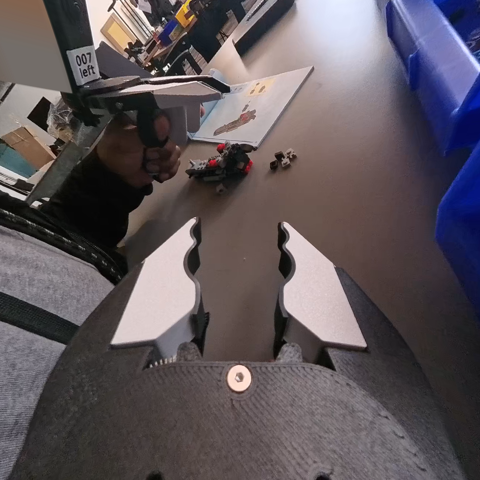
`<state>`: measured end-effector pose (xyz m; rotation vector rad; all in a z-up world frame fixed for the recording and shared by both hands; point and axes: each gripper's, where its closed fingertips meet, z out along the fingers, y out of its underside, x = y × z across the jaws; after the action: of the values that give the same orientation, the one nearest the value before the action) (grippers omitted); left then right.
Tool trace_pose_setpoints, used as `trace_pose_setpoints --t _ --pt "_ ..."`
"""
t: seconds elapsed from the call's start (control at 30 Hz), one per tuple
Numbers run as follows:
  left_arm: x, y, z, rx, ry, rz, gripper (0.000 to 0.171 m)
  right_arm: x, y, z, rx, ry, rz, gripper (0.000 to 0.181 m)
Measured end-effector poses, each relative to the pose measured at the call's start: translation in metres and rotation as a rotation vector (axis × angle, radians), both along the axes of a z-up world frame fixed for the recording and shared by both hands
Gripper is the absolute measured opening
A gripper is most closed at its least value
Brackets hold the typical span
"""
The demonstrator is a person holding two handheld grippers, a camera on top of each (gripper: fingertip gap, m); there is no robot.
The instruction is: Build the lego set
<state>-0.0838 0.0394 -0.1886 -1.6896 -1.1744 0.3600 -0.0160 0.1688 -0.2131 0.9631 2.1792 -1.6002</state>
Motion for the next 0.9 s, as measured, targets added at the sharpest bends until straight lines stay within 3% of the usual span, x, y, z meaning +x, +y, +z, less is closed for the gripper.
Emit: trace_pose_setpoints --t 0.9 --pt "-0.0003 0.0044 -0.0063 0.004 -0.023 -0.005 0.031 -0.0002 0.0002 0.0005 -0.005 -0.001 0.000 0.060"
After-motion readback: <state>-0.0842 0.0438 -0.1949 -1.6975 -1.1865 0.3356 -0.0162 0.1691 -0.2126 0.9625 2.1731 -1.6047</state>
